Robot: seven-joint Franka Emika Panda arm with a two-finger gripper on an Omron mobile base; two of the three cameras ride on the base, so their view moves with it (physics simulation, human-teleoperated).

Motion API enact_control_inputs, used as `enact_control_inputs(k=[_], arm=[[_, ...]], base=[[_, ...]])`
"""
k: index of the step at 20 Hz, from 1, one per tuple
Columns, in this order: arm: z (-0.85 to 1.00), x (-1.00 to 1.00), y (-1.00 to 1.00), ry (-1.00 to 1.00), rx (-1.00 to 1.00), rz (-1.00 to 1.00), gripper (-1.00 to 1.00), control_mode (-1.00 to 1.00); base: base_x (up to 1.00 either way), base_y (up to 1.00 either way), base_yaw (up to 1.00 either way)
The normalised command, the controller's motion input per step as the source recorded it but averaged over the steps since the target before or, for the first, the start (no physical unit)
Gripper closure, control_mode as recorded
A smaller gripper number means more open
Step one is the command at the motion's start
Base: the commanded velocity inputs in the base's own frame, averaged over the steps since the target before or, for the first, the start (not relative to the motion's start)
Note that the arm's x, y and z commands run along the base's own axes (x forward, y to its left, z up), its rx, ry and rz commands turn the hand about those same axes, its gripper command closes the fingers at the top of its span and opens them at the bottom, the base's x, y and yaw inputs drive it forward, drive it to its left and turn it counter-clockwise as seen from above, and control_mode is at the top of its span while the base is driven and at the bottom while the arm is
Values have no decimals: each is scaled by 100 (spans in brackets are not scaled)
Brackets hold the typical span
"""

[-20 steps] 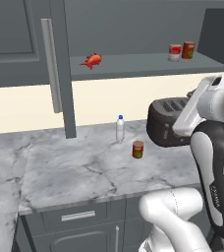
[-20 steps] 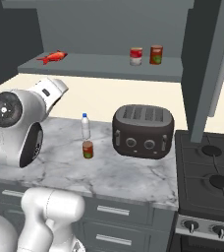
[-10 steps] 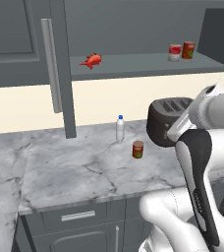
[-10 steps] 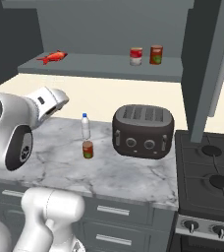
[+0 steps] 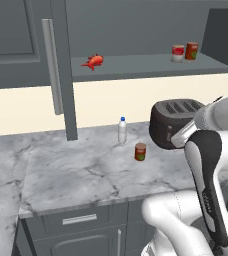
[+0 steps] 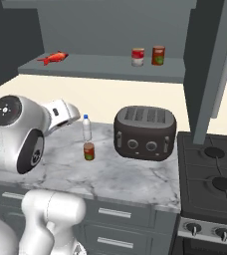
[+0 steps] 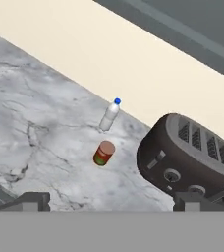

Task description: Pick the cans from the counter and place them in their designated side in the cabinet.

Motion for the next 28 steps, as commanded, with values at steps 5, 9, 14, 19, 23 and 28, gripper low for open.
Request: enact_control_inputs(k=[5,9,14,19,23,28], arm=[[-19,0,6,6,7,-4,-100,-100],[-19,2,30,5,1,-27,-100,-100],[-10,8,9,24,16,-16,-100,-100],[-20,13,0,26,24,-1,-100,-100],[-11,10,0,11,9,-1,-100,-100],[-8,10,0,1,-1,-9,-100,-100]], base=[[0,0,0],[0,0,0],[0,0,0],[0,0,0],[0,0,0],[0,0,0]])
